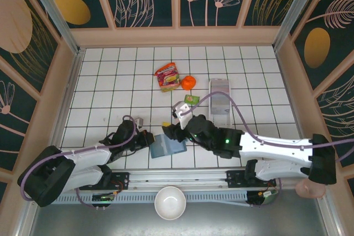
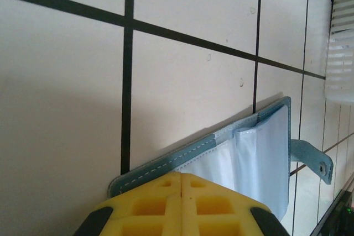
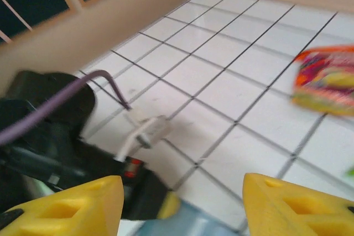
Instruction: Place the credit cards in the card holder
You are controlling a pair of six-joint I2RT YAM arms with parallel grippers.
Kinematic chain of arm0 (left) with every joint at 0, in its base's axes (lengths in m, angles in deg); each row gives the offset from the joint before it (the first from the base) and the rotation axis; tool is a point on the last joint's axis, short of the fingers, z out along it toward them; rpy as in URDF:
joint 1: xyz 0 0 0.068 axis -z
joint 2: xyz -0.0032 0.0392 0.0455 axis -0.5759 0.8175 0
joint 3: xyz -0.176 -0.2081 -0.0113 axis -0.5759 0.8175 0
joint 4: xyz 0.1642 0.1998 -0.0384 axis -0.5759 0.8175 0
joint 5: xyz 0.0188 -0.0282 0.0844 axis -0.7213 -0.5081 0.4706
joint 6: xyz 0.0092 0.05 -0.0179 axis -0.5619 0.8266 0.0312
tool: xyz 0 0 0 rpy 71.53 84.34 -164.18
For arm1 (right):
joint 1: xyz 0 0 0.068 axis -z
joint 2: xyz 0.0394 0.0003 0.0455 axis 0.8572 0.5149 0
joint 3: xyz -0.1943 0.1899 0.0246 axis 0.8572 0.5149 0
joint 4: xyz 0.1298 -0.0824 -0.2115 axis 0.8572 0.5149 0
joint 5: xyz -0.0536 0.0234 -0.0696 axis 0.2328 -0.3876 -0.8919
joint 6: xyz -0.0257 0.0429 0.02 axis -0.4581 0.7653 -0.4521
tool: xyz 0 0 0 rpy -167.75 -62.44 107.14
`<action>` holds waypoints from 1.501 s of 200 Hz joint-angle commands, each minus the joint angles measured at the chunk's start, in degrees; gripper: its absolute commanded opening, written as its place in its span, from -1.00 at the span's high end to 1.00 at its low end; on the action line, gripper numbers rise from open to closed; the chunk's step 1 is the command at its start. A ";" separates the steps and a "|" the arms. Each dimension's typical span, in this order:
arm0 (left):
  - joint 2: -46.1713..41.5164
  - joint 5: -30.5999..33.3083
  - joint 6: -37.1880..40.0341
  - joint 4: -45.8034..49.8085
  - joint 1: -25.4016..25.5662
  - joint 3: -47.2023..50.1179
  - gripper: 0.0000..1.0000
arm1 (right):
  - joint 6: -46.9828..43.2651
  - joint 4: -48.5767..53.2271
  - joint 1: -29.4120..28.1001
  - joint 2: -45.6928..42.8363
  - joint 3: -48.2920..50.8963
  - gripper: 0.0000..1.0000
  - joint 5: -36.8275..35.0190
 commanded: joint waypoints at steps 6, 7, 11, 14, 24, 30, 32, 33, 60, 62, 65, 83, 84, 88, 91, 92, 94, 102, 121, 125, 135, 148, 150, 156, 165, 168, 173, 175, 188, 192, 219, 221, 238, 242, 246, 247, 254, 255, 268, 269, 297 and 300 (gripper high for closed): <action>2.93 -0.24 3.86 -1.94 0.11 -1.22 0.90 | -35.29 12.71 3.66 -3.09 1.13 -0.23 -4.12; 3.08 -0.29 3.91 -2.13 0.13 -1.26 0.90 | -35.85 13.07 4.07 -3.32 1.12 -0.23 -3.83; 3.61 -0.38 4.10 -2.69 0.11 -1.29 0.91 | -37.55 14.11 6.02 -4.12 0.96 -0.23 -2.91; 3.99 -0.61 4.20 -3.25 0.11 -1.31 0.92 | -38.40 14.82 7.85 -4.89 0.87 -0.24 -1.97; 5.17 -1.36 4.49 -5.14 0.06 -1.31 0.94 | -40.81 16.96 15.00 -7.49 0.47 -0.32 3.16; 5.83 -1.52 4.50 -6.06 0.07 -1.32 0.94 | -42.37 18.01 19.55 -8.95 0.49 -0.53 6.67; 6.02 -1.56 4.55 -6.26 0.08 -1.42 0.95 | -43.18 18.24 21.32 -9.47 0.57 -0.81 7.89; 6.17 -1.56 4.56 -6.40 0.06 -1.45 0.94 | -43.40 18.25 22.12 -9.76 0.62 -0.90 8.42; 9.19 -2.56 5.86 -7.49 0.09 -2.77 0.96 | -56.20 15.25 35.89 -14.35 3.91 -0.92 13.49; 9.36 -2.65 5.99 -7.50 0.10 -2.95 0.97 | -57.27 15.77 36.85 -14.47 3.93 -0.88 14.39; 9.65 -2.84 6.13 -7.58 0.11 -3.05 0.97 | -59.09 16.59 38.15 -14.60 4.00 -0.80 15.63; 10.59 -4.30 6.91 -7.65 0.14 -3.88 1.00 | -67.79 22.36 46.86 -12.84 2.75 -0.63 21.12; 10.61 -4.30 6.93 -7.75 0.14 -3.87 1.00 | -68.01 22.64 47.20 -12.59 2.64 -0.62 21.14; 10.54 -4.46 7.04 -7.85 0.17 -3.81 1.00 | -68.89 23.51 48.44 -11.82 2.33 -0.64 21.16; 10.46 -4.43 7.11 -7.87 0.14 -3.77 1.00 | -69.73 23.68 49.17 -11.34 2.39 -0.64 21.16; 10.41 -4.40 7.11 -7.86 0.18 -3.77 1.00 | -69.86 23.70 49.41 -11.22 2.46 -0.64 21.16; 10.31 -4.32 7.16 -7.81 0.13 -3.77 1.00 | -70.55 23.77 49.68 -10.96 2.60 -0.64 21.16; 10.04 -3.75 7.46 -7.28 0.15 -3.78 1.00 | -72.73 23.74 49.86 -9.96 3.55 -0.63 20.92; 9.25 -2.41 8.72 -4.85 0.14 -4.33 1.00 | -76.38 21.62 49.91 -7.20 5.73 -0.57 20.82; 9.17 -2.24 8.98 -4.54 0.14 -4.45 1.00 | -76.84 20.68 50.06 -6.77 6.25 -0.56 21.05; 8.99 -2.52 9.20 -4.49 0.16 -4.47 1.00 | -77.81 18.42 50.05 -5.45 7.32 -0.55 21.16; 8.93 -2.92 9.18 -4.76 0.16 -4.47 1.00 | -79.20 17.22 50.28 -3.36 7.62 -0.50 21.16; 8.84 -2.96 9.15 -4.88 0.17 -4.47 1.00 | -79.45 17.08 50.31 -2.93 7.67 -0.48 21.12; 8.90 -3.19 9.18 -5.08 0.15 -4.47 1.00 | -80.24 16.51 50.45 -1.85 7.62 -0.46 21.16; 8.94 -3.41 9.40 -5.09 0.18 -4.47 1.00 | -81.52 15.21 50.55 -0.23 7.88 -0.44 21.10; 8.94 -3.42 9.44 -5.05 0.14 -4.49 1.00 | -81.97 14.58 50.59 0.09 8.02 -0.44 20.88; 8.87 -3.42 9.55 -5.10 0.12 -4.54 1.00 | -82.62 13.70 50.59 1.03 8.21 -0.44 20.52; 8.91 -3.35 9.53 -5.08 0.13 -4.51 1.00 | -82.77 13.34 50.59 1.33 8.23 -0.45 20.54; 9.04 -3.37 9.75 -5.21 0.18 -4.56 1.00 | -83.26 11.45 51.08 3.24 8.02 -0.44 21.15; 9.15 -3.41 9.83 -5.34 0.14 -4.60 1.00 | -83.26 10.41 51.25 3.84 7.93 -0.45 21.16; 9.83 -4.11 9.93 -5.88 0.16 -4.67 1.00 | -86.46 6.47 52.03 6.80 7.89 -0.45 20.89; 9.85 -4.16 9.93 -5.91 0.10 -4.65 1.00 | -86.67 6.28 52.22 7.00 7.91 -0.45 20.98; 10.09 -4.21 9.93 -6.10 0.15 -4.43 1.00 | -88.09 5.63 52.86 8.49 7.87 -0.44 21.16; 10.10 -4.21 9.93 -6.15 0.16 -4.31 1.00 | -88.25 5.84 52.86 8.85 7.68 -0.44 21.16; 10.10 -4.21 9.93 -6.14 0.18 -4.25 1.00 | -88.35 5.97 52.86 9.13 7.58 -0.44 21.16; 10.10 -4.21 9.89 -6.16 0.16 -4.18 1.00 | -88.36 6.05 52.84 9.21 7.47 -0.44 21.16; 10.05 -4.19 9.82 -6.26 0.19 -4.06 1.00 | -88.36 6.05 52.80 9.63 7.30 -0.43 21.16; 10.12 -4.16 9.79 -6.26 0.21 -4.04 1.00 | -88.32 6.00 52.76 9.68 7.28 -0.43 21.16; 10.18 -4.29 9.69 -6.66 0.15 -3.77 1.00 | -87.84 6.69 52.72 10.32 6.52 -0.44 21.16; 10.18 -4.29 9.68 -6.69 0.19 -3.77 1.00 | -87.83 6.76 52.72 10.42 6.46 -0.44 21.16; 10.18 -4.36 9.76 -6.49 0.11 -3.68 1.00 | -88.29 6.89 52.22 12.01 6.11 -0.43 21.16; 10.18 -4.38 9.75 -6.41 0.12 -3.72 1.00 | -88.46 6.78 52.18 12.23 6.20 -0.43 21.16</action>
